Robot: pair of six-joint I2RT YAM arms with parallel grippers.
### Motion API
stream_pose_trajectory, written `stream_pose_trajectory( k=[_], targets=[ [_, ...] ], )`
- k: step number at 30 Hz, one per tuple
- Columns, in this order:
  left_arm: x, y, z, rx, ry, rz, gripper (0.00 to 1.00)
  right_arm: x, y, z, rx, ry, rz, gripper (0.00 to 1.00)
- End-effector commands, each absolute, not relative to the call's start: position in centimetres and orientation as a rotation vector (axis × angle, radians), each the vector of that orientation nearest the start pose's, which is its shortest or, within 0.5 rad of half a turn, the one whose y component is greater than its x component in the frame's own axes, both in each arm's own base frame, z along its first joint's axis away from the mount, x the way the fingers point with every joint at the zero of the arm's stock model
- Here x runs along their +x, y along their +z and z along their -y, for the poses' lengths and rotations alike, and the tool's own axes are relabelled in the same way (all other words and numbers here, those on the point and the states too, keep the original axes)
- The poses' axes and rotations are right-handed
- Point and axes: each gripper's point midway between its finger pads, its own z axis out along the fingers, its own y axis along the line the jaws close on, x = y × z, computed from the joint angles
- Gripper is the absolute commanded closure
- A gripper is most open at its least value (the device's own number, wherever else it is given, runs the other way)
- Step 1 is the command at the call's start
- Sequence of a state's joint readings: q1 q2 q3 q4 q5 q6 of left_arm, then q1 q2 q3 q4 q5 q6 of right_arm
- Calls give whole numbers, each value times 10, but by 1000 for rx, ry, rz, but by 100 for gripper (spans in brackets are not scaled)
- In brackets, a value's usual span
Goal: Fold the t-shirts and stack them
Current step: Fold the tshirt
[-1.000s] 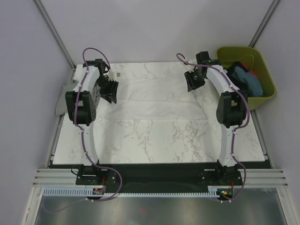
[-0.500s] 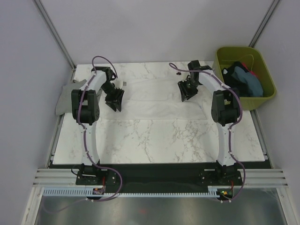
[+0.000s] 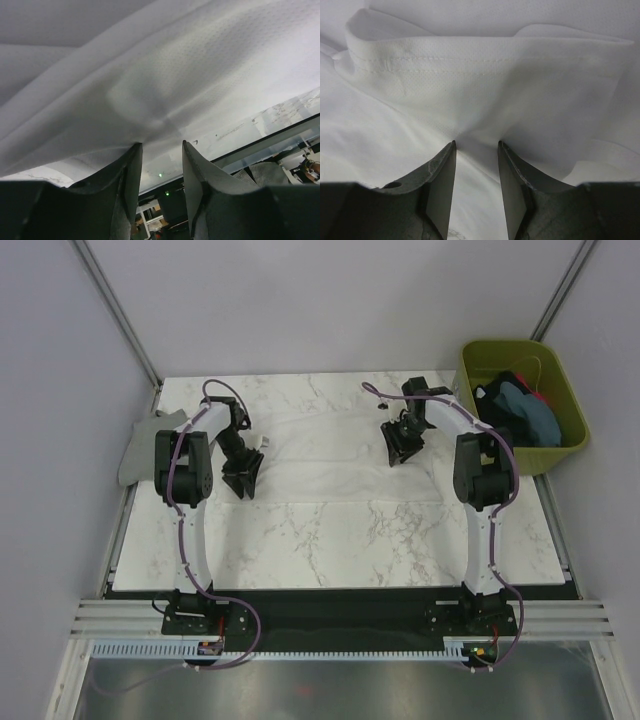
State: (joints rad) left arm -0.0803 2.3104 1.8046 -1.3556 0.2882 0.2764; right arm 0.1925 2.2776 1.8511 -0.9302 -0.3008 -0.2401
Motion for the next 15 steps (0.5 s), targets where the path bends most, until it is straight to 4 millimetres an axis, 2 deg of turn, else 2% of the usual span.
stream_pose_trajectory(
  k=[1, 6, 11, 13, 15],
  targets=[
    [317, 27, 60, 506, -462, -3349, 55, 402, 6, -120, -680, 446, -2928, 53],
    [305, 37, 63, 511, -487, -3345, 55, 385, 12, -121, -682, 470, -2940, 52],
    [294, 49, 69, 543, -498, -3337, 55, 382, 23, -120, -686, 467, -2934, 52],
    [297, 62, 74, 562, -521, -3291, 55, 387, 40, -122, -695, 469, -2887, 53],
    [306, 82, 77, 575, -519, -3220, 56, 406, 65, -123, -705, 435, -2802, 53]
  ],
)
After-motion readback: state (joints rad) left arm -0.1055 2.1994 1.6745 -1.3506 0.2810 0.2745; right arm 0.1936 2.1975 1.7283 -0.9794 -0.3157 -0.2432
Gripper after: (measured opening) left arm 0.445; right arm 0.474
